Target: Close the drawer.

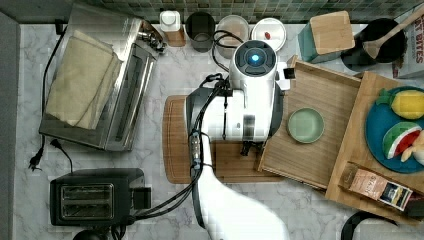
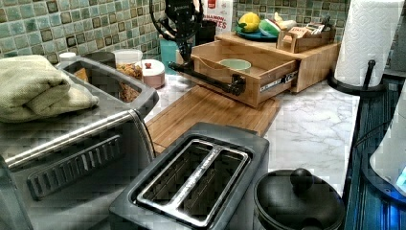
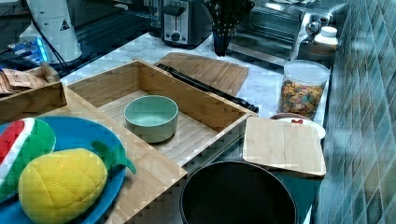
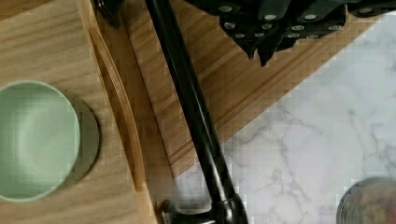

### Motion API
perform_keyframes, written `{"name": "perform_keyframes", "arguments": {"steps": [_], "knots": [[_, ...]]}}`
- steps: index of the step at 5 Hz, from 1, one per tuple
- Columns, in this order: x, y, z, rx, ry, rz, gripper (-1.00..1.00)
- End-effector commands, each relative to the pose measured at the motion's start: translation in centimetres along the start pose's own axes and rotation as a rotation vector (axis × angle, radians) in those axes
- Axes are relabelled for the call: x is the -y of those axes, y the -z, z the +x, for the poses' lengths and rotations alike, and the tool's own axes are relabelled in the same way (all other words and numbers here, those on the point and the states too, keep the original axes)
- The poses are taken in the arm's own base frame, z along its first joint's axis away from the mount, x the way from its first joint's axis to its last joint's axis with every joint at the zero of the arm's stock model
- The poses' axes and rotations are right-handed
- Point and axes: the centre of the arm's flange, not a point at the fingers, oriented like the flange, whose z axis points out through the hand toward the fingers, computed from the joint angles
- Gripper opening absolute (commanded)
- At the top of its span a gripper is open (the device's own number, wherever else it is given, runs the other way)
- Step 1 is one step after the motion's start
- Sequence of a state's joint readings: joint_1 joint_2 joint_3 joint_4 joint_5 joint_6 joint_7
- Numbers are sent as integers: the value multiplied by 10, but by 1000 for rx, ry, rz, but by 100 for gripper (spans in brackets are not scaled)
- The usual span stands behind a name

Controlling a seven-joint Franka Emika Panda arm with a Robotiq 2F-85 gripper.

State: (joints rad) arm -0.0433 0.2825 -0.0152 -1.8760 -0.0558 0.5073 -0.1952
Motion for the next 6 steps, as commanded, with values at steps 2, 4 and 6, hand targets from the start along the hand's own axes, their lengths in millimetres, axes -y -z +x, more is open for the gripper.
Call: {"name": "perform_keyframes", "arguments": {"steps": [2, 4, 6], "knots": [[58, -20, -4, -73, 236, -67, -100], [49, -40, -12, -164, 260, -46, -100], [37, -53, 13, -77, 272, -94, -100]]}}
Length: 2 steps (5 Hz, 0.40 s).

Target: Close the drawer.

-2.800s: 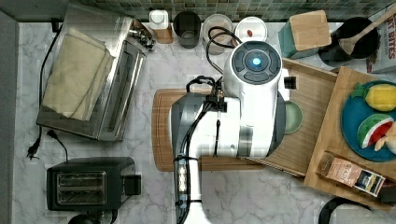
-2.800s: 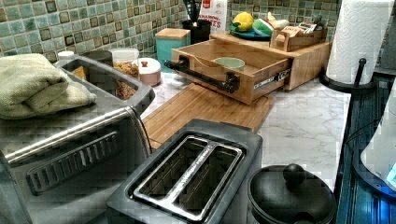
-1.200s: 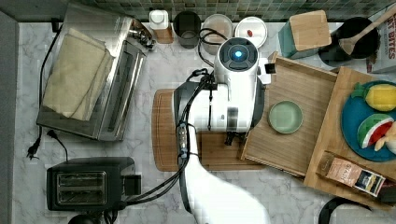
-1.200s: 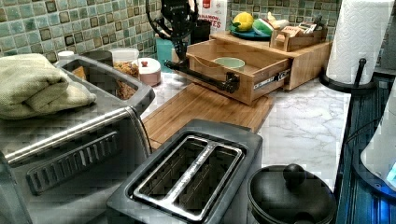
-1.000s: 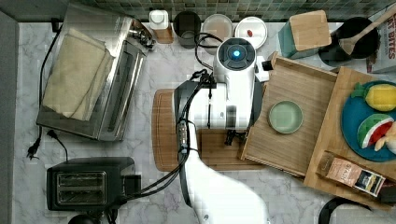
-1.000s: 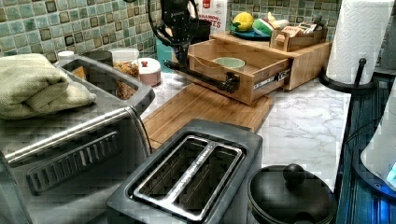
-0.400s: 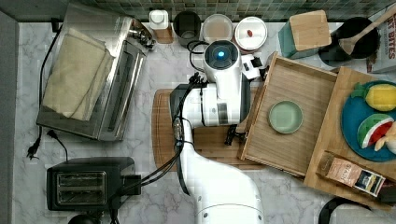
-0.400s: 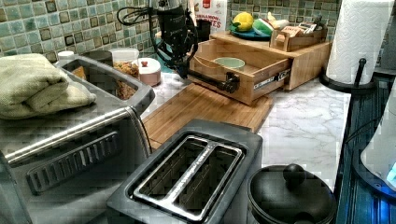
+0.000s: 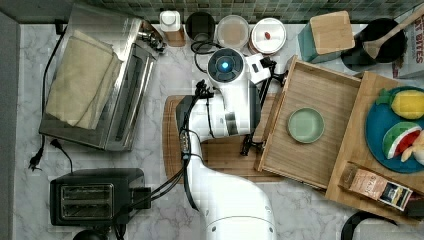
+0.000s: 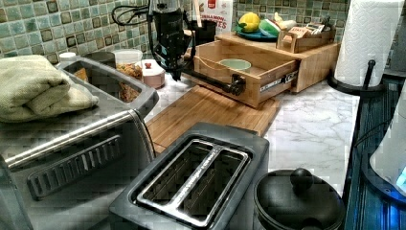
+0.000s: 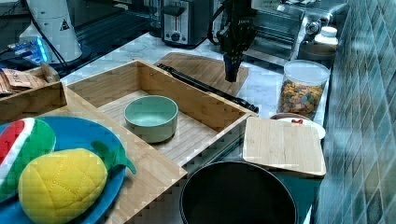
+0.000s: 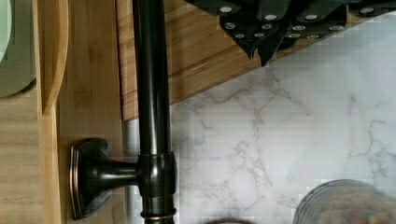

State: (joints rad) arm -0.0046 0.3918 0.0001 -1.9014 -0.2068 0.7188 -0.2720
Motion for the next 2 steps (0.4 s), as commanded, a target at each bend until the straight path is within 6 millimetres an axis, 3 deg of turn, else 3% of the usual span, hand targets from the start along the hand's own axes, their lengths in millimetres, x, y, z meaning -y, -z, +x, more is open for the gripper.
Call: {"name": "perform_keyframes", "arguments": {"steps": [1, 2], "knots": [[-17, -3, 20, 81, 28, -51, -100], [-31, -5, 18, 62, 22, -45, -100]]}}
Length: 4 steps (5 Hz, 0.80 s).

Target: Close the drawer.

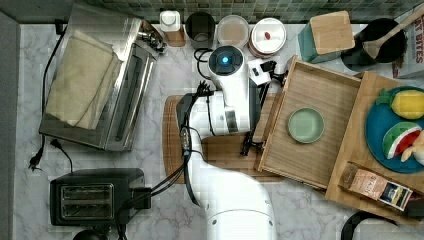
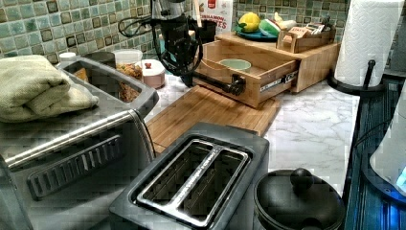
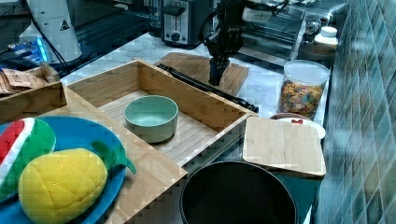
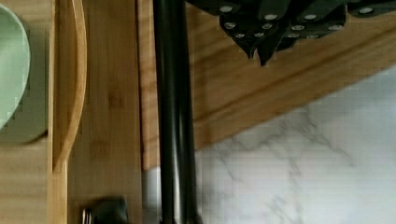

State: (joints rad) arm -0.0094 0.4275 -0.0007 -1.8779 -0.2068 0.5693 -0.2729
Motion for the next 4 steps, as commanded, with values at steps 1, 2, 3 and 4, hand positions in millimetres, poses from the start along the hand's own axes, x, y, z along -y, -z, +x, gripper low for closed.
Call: {"name": "perform_keyframes", "arguments": {"steps": [1, 2, 3, 4], "knots": [[-47, 21, 20, -108, 10, 45, -100], [-68, 31, 19, -102, -8, 48, -100], [-84, 32, 23, -105, -2, 49, -100], [-112, 29, 28, -118, 16, 50, -100]]}}
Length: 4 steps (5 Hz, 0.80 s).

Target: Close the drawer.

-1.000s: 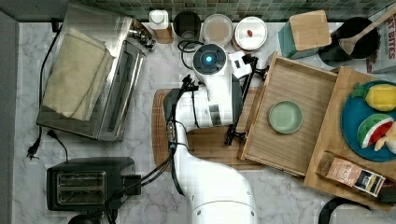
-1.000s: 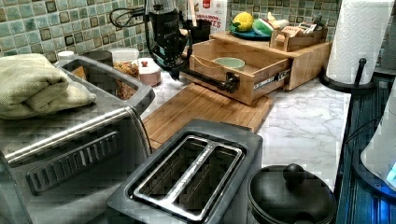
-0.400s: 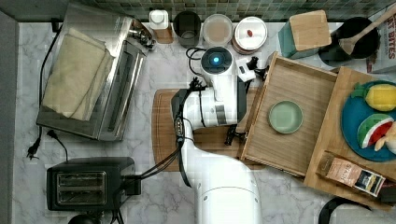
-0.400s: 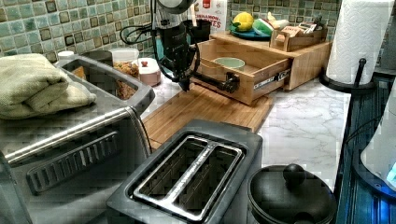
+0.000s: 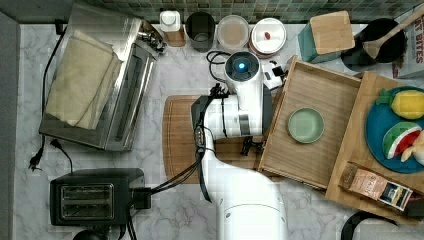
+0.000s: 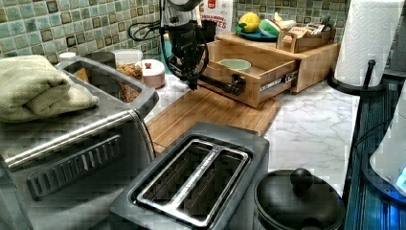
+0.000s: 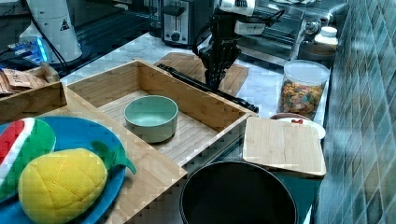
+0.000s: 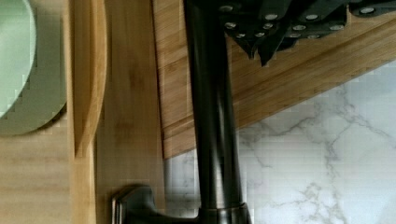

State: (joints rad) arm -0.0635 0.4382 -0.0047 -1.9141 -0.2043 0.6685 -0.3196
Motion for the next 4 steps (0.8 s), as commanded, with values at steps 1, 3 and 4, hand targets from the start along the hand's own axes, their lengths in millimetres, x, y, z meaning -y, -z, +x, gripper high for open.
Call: {"name": "perform_keyframes", "arguments": {"steps": [1, 3, 4], "knots": [[-129, 66, 26, -90, -5, 3, -100], [-210, 66, 35, -108, -41, 20, -100], [-245, 59, 39, -108, -87, 36, -100]]}}
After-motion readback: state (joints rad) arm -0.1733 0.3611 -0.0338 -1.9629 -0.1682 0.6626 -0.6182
